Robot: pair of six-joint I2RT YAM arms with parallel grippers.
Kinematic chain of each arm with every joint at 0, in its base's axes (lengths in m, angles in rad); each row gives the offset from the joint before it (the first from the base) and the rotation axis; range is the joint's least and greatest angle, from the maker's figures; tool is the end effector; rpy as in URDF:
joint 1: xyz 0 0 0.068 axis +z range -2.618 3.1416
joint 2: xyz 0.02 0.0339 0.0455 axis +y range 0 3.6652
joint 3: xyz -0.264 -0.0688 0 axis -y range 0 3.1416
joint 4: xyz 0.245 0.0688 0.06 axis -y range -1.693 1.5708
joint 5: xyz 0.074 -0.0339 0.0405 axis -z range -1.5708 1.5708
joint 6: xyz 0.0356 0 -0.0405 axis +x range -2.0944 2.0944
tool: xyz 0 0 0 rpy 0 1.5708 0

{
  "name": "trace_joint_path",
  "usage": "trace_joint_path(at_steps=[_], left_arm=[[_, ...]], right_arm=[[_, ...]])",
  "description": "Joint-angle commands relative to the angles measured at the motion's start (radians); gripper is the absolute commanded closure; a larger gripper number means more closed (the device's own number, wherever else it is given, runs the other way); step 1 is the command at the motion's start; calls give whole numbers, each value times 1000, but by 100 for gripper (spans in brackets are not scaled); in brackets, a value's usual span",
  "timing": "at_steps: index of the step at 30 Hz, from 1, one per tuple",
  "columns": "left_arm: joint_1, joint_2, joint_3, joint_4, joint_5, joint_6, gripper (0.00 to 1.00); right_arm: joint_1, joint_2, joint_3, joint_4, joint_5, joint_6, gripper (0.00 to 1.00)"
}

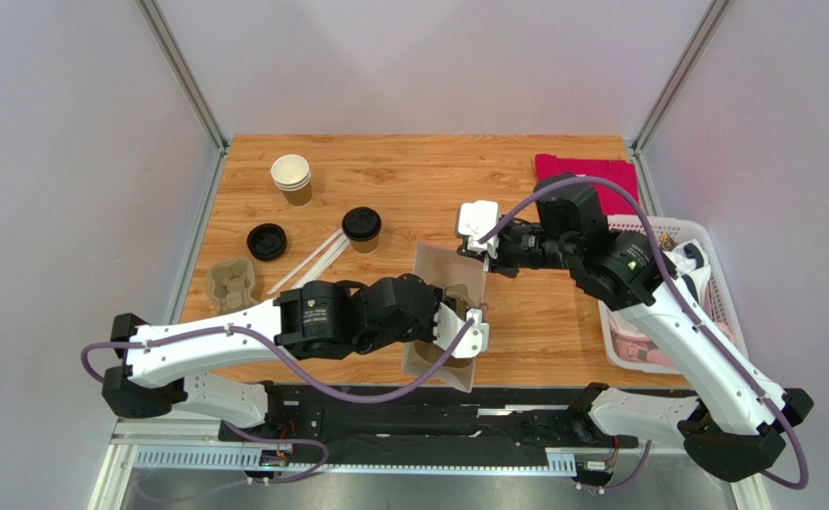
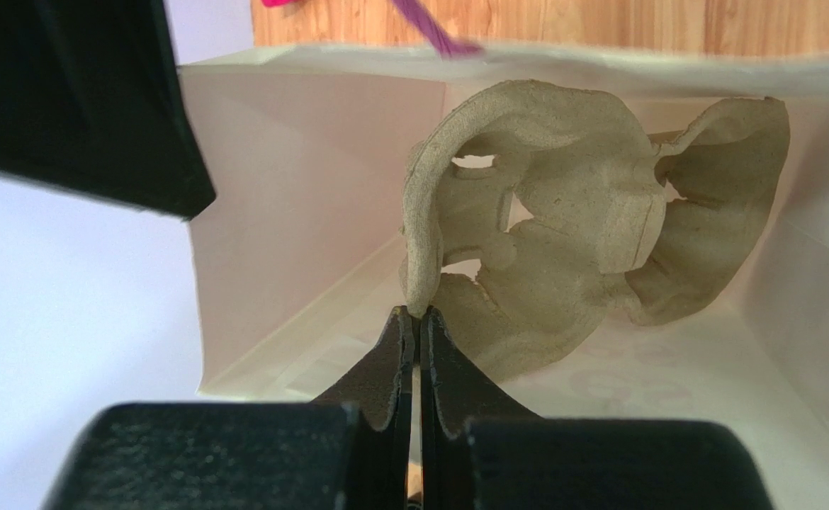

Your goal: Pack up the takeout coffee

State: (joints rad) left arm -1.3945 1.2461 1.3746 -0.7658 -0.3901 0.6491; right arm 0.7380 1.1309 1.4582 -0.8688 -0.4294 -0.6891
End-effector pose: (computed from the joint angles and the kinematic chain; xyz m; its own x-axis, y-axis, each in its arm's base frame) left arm 0.0584 -0.2506 0.3910 0.4349 0.7466 -0.5035 0.7457 0.0148 0.6661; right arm 0.1464 0.1532 0.4331 0.2625 -0.5427 -0.7978 -0.9183 0.1134 -0.3793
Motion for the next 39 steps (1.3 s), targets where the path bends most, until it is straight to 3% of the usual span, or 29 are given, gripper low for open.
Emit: trace_joint_path(at_steps=[1, 6, 14, 30, 39], left_arm=[[-8, 4, -11, 66, -73, 21, 100], [-34, -31, -104, 221, -134, 98, 100], [-57, 1, -177, 299, -196, 118, 100], [-55, 42, -307, 381, -141, 80, 100], [9, 108, -307, 382, -98, 47, 100]], right_arm=[[26, -52, -2, 60, -12, 26, 100], [32, -71, -59, 76, -5, 59, 100], [34, -94, -96, 94, -29, 88, 100], [31, -108, -153, 125, -37, 77, 100], [31, -105, -177, 128, -37, 59, 100]])
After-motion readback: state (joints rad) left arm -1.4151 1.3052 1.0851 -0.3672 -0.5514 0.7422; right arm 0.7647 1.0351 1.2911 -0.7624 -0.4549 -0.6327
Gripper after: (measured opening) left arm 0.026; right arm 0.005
